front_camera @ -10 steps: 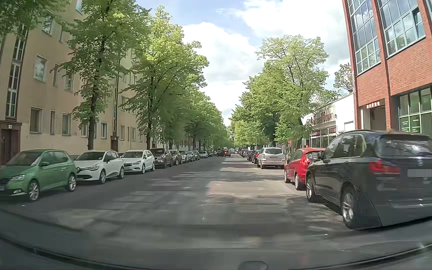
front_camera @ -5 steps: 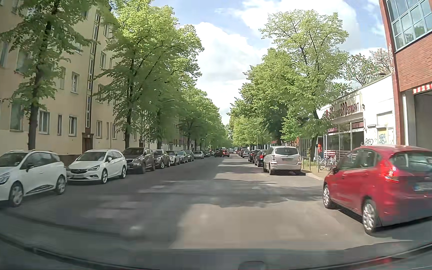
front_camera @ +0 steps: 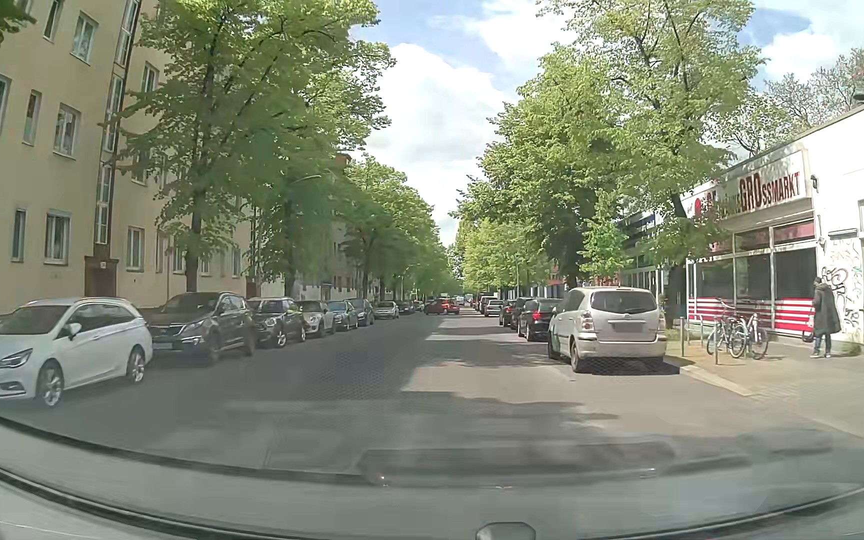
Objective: Follow the waypoints while adhering to traffic rules and regulations
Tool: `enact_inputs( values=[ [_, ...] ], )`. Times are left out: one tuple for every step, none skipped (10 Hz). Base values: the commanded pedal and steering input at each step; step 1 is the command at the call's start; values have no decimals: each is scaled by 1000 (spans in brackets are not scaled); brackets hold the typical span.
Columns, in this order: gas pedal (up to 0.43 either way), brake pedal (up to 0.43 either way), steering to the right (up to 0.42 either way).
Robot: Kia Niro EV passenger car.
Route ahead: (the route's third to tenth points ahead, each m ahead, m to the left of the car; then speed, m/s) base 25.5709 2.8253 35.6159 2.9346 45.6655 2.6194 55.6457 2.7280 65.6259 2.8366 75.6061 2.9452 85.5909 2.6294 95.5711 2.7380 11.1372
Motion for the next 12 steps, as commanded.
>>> enact_inputs(
  values=[
    [0, 250, 3],
    [0, 256, 3],
    [0, 256, 3],
    [0, 268, 3],
    [0, 268, 3],
    [0, 274, 3],
    [0, 274, 3],
    [0, 274, 3],
    [0, 274, 3],
    [0, 274, 3],
    [0, 274, 2],
    [0, 274, 0]
  ],
)
